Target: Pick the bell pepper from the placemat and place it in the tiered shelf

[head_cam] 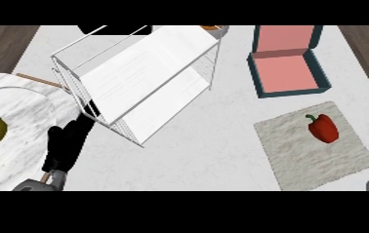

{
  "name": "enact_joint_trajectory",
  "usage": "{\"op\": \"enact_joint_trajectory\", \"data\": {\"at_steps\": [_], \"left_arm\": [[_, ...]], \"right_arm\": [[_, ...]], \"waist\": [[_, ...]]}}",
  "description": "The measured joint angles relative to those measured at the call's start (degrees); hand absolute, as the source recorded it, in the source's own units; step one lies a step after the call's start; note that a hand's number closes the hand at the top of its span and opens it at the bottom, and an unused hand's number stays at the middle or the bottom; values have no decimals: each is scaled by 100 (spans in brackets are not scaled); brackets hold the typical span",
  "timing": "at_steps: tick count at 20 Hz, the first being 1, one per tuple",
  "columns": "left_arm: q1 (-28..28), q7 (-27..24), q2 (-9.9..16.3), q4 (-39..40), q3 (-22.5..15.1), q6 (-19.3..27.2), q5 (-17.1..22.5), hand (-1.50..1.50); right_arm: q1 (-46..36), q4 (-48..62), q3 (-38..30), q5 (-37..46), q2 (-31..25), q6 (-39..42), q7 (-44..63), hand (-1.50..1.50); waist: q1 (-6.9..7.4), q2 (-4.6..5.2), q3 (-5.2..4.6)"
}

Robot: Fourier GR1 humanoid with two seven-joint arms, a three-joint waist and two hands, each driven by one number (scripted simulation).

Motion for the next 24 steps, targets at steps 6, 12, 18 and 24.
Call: {"op": "enact_joint_trajectory", "data": {"at_steps": [6,12,18,24], "left_arm": [[-37,-170,-184,395,-87,-186,-158,0],[-27,-265,-356,552,-103,-190,-293,0],[-121,-270,-296,637,-11,-326,-255,0],[-230,-160,-431,714,-17,-278,-350,0]], "right_arm": [[-433,825,124,163,-323,1223,-1071,-150],[-547,213,695,561,-771,1798,-242,-150],[-651,-563,1546,2067,-1440,1259,816,-150],[-992,-1435,2368,3290,-1274,837,2551,-150]], "waist": [[47,-33,0],[27,-67,-20],[82,-69,-38],[74,-71,-29]]}}
